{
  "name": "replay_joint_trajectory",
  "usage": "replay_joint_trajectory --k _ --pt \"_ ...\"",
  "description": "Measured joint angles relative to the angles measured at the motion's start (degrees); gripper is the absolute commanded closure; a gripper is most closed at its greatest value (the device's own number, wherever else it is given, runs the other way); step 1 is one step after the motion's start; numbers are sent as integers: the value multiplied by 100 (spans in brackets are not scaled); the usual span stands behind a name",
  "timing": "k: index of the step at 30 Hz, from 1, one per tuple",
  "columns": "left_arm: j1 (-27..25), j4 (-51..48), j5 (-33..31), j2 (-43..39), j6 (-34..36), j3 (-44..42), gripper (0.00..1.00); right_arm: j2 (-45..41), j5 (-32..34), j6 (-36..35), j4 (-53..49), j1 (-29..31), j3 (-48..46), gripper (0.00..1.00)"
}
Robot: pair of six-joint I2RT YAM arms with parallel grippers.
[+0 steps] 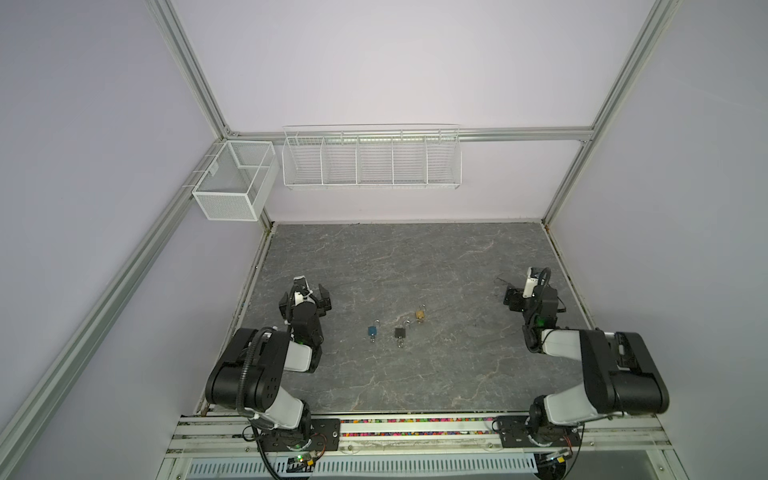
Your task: Unlock with the key
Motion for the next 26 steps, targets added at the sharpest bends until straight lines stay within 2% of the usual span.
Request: replay_joint_trajectory --k 3,7,12,26 --pt "308 -745 354 -15 -179 527 1 127 -197 -131 173 63 -35 12" --pt "695 -898 658 -66 -323 763 1 105 -254 -227 348 101 -28 12" --pt "693 -1078 896 -66 -365 761 1 85 -280 -286 378 120 -28 12" --pt "693 -1150 999 -66 -385 761 1 85 -282 -308 393 120 -28 12"
